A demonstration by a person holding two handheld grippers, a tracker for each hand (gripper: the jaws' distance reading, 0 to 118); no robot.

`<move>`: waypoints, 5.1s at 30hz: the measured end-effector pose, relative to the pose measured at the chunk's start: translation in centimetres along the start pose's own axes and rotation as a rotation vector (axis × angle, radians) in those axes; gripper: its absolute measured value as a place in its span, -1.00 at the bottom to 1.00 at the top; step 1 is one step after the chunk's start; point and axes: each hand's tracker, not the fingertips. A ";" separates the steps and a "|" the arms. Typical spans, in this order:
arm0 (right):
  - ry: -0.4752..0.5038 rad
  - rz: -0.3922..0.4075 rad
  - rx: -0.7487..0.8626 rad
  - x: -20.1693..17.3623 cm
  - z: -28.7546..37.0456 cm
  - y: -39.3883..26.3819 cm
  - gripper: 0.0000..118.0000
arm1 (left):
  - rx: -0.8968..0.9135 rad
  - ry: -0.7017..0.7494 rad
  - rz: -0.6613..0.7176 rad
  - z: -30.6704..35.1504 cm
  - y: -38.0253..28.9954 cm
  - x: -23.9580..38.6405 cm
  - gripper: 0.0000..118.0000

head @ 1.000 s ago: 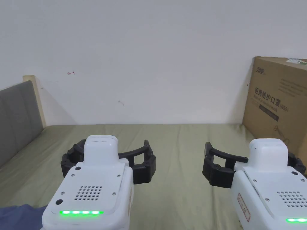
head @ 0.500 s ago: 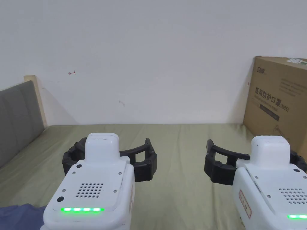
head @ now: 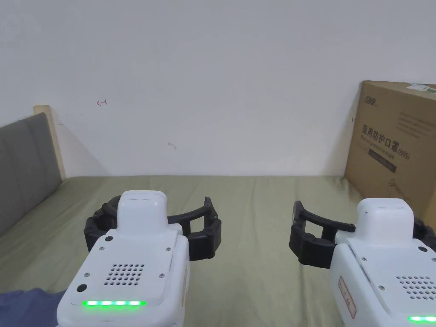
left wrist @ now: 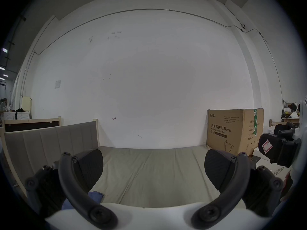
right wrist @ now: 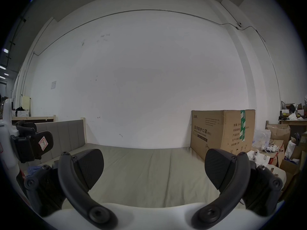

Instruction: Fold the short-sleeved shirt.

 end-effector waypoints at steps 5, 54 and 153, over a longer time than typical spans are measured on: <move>0.009 0.008 0.001 -0.2 0.1 -0.2 1.00 | -0.007 -0.003 0.023 0.0 -0.2 -0.5 1.00; -0.020 0.008 -0.002 0.0 -0.3 0.1 1.00 | -0.012 -0.019 -0.027 -0.8 -0.1 0.6 1.00; 0.554 0.138 -0.536 -18.9 -9.1 -12.1 -1.00 | -1.250 0.414 0.516 -8.1 -27.8 -42.1 0.74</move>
